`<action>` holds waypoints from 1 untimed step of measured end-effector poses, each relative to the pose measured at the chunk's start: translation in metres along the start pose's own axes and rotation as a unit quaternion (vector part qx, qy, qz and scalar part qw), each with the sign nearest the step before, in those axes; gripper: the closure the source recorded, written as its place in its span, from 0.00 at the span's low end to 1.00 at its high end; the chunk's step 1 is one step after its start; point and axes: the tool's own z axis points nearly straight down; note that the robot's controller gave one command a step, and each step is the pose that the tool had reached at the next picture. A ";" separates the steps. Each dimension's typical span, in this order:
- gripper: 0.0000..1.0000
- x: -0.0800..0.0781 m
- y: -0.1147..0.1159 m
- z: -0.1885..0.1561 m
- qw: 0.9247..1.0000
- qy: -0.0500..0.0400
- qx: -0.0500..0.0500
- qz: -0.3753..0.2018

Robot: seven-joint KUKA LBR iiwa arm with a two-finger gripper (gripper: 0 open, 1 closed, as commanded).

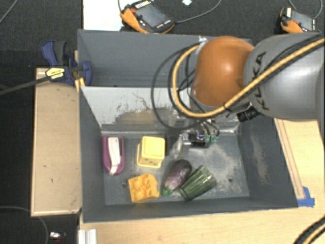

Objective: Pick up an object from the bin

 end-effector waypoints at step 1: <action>0.00 0.000 0.000 0.000 1.000 0.000 0.000 0.000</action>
Offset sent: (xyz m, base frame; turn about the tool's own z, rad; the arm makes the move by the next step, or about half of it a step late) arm -0.0109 -0.0025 -0.0455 0.0160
